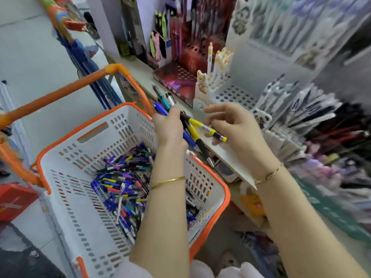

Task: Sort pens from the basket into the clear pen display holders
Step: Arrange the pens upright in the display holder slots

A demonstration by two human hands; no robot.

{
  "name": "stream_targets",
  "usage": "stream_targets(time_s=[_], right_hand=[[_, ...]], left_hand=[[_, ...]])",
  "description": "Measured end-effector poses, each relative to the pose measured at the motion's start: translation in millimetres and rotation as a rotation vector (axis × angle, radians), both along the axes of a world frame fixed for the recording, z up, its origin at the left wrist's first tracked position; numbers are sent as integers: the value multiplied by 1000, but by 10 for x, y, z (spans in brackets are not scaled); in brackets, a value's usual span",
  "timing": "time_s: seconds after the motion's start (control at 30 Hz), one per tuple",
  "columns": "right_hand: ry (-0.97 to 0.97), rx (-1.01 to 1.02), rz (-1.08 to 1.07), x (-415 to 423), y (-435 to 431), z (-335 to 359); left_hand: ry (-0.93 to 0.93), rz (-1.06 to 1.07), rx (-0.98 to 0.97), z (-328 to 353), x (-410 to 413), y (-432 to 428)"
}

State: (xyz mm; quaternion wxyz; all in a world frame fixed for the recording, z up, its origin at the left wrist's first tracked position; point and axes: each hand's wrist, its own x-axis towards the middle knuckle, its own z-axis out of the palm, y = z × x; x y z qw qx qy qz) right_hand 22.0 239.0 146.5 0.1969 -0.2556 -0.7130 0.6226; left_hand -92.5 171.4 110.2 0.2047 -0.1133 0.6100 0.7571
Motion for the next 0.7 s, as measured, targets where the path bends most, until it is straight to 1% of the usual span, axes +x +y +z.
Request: stream_targets(time_s=[0.1,0.17,0.23,0.3,0.37,0.5,0.63,0.7], right_hand=[[49,89,-87,355,292,249],[89,152,-90,653,482,402],[114,277,-58,942,648,527],[106,440,-45,1200,803,606],[95,552,-62,1420,956,659],[113,579,-122,1755,1170,738],[142,363,-238,1909,1246,821],[58,370,-237,1934,1251,865]], left_hand=[[36,-145,62,267,292,447],[78,-235,110,406,519,710],[120,-306,125,516,756,948],[116,-370,157,631,1033,1148],[122,-394,214,742,1303,1331],[133,-388,256,954,1677,1612],[192,-364,243,1066,1834,1763],[240,-369,198,1113,1860,1803]])
